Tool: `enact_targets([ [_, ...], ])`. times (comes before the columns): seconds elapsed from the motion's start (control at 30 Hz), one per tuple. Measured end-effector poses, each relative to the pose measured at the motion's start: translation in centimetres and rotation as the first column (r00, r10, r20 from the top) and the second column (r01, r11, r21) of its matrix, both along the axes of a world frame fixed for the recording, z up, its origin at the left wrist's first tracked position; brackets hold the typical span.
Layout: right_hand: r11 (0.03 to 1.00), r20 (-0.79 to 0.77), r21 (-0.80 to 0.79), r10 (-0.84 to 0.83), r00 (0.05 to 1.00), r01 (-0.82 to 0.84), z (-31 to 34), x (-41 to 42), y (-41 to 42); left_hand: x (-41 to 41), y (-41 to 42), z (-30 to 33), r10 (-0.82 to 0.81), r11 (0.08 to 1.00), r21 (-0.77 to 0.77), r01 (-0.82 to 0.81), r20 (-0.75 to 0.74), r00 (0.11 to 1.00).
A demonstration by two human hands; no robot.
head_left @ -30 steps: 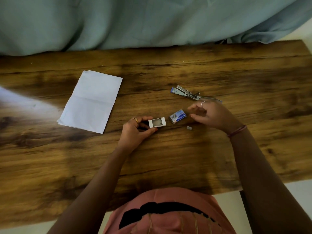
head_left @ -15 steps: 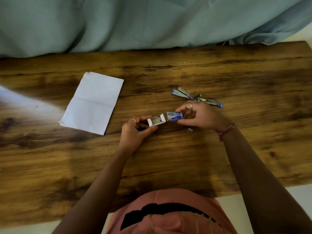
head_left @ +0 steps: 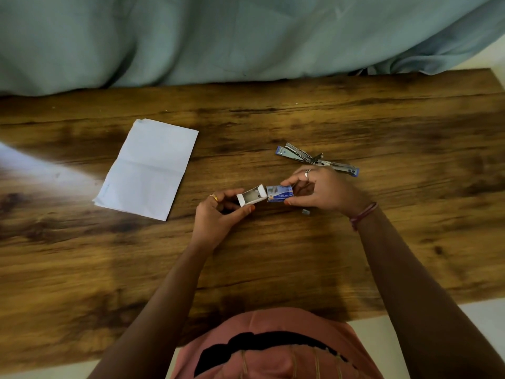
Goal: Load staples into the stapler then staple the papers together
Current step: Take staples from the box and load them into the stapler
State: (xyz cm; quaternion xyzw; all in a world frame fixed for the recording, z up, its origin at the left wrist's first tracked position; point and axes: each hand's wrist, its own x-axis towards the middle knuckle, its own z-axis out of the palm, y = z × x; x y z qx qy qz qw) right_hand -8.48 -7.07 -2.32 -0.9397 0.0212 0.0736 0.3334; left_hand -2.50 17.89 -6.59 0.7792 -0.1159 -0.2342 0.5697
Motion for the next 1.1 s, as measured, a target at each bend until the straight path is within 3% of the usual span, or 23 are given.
enact_targets([
  [0.27,1.0,0.0,0.013,-0.015,1.0,0.015,0.0,0.0,0.2,0.0,0.3,-0.3,-0.047,0.998,0.045,0.045,0.038,0.998],
  [0.6,0.998,-0.058,-0.002,0.064,0.996,-0.065,0.3,0.1,1.4,1.2,0.2,1.4,-0.228,0.97,0.096,0.223,0.056,0.972],
  [0.77,0.998,-0.001,0.065,0.024,1.0,-0.024,-0.2,-0.2,1.7,1.1,-0.4,1.7,-0.224,0.971,0.091,0.22,0.032,0.974],
  [0.87,0.994,0.018,0.113,-0.017,1.0,0.015,-0.6,-0.4,1.7,1.1,-0.3,1.8,-0.21,0.978,-0.015,0.209,-0.087,0.974],
  [1.0,0.991,0.059,0.127,-0.042,0.997,0.034,-1.0,-0.5,1.8,0.9,-0.3,1.9,-0.145,0.952,-0.307,-0.006,-0.464,0.874],
  [1.1,0.997,0.07,0.077,-0.03,0.997,0.024,-1.0,-0.4,1.9,0.9,-0.7,1.8,-0.035,0.958,-0.261,-0.116,-0.512,0.858],
])
